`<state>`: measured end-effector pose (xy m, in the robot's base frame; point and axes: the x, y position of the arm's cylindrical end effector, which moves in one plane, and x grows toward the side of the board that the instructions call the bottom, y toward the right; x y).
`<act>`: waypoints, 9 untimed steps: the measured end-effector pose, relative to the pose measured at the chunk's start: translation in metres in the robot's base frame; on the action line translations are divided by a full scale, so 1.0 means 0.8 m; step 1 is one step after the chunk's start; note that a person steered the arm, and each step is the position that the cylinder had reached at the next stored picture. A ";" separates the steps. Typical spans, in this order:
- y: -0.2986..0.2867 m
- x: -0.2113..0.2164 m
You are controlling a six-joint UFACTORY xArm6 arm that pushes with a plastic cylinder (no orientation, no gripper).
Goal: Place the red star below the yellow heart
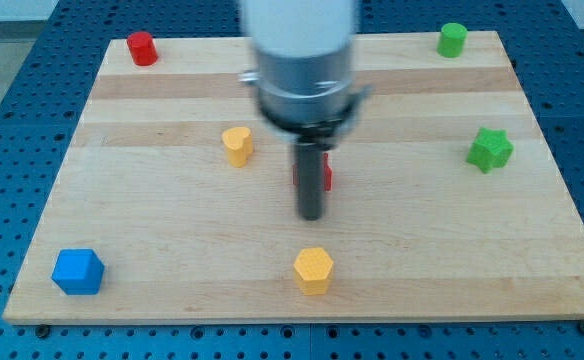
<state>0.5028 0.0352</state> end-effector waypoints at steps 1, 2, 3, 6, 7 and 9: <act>0.083 -0.019; 0.062 -0.036; 0.018 -0.034; -0.018 -0.055; -0.066 -0.030; -0.109 -0.026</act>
